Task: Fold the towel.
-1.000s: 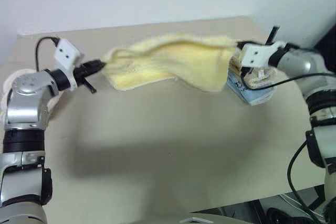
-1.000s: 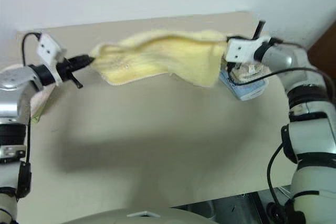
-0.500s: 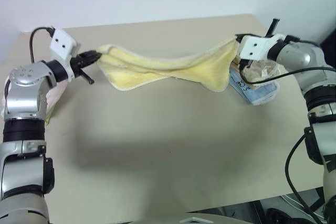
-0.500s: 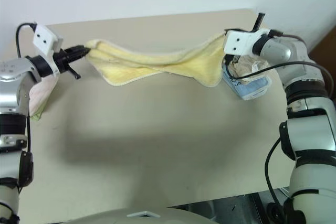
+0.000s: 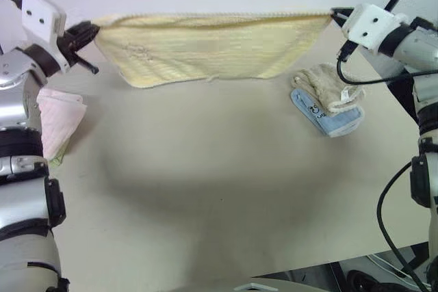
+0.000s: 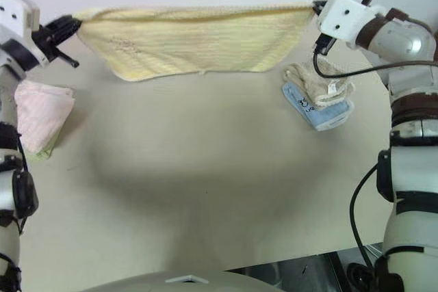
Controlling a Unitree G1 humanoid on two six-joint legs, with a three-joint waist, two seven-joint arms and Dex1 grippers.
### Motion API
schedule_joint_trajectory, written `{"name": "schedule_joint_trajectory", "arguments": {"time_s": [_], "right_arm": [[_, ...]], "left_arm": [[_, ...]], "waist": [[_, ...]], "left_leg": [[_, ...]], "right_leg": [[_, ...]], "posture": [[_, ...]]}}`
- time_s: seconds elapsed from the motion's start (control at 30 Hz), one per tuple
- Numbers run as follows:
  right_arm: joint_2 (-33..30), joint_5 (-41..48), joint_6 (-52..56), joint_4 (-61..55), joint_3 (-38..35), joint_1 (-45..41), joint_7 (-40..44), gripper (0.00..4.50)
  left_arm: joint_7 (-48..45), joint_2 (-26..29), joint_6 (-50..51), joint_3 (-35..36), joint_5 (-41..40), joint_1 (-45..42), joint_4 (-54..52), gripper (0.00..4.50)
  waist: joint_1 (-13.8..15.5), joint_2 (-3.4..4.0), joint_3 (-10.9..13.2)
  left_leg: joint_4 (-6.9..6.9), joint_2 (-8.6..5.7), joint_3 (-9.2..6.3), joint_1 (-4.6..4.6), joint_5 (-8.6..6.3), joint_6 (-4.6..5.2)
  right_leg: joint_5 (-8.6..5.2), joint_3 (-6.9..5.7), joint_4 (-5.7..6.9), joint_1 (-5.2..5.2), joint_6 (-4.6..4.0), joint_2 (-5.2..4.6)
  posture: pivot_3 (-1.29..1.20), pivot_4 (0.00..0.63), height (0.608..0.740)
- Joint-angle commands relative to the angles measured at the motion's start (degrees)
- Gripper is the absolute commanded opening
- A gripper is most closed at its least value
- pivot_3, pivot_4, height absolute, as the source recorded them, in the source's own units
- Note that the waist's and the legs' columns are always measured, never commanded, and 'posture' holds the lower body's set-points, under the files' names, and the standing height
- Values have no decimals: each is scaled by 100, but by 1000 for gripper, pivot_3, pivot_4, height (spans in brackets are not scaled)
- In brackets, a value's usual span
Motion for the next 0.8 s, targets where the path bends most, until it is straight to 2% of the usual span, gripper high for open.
{"name": "schedule_joint_trajectory", "arguments": {"time_s": [0.03,0.17,0.33,0.43,0.6,0.8], "right_arm": [[-480,1195,1073,-1720,-395,1285,1269,93],[-1000,2120,2440,-3645,-661,3054,2098,93],[-1172,2574,3376,-4573,-904,3843,2383,93],[-1235,2631,3593,-4707,-949,3978,2568,93],[-1316,2669,3779,-4747,-1024,4036,2906,93],[-640,1831,3286,-3997,-495,3058,2366,93]], "left_arm": [[-1058,578,729,437,-701,1189,-1252,0],[-1515,1087,1215,640,-785,2583,-1891,0],[-1702,1356,1314,728,-714,3393,-2267,0],[-1714,1396,1416,812,-767,3555,-2390,0],[-1752,1413,1563,998,-836,3765,-2555,0],[-1164,1131,1526,585,-478,3142,-2114,0]], "waist": [[6,1,0],[52,4,1],[122,7,3],[150,7,3],[186,7,3],[181,5,2]], "left_leg": [[3,-1,0,-13,-5,8],[11,-2,-4,-28,-20,34],[15,4,-4,41,-28,16],[14,36,-4,86,-32,9],[11,43,0,72,-30,9],[10,37,4,53,-29,8]], "right_leg": [[0,0,-4,-10,0,0],[1,0,-4,-18,-1,-8],[0,0,-18,43,-10,-9],[-12,-4,-40,97,-27,2],[-10,-13,-38,78,-26,3],[5,-13,-38,58,-10,-2]], "posture": [[0,150,728],[0,150,728],[0,150,728],[0,150,728],[0,150,728],[0,150,728]]}}
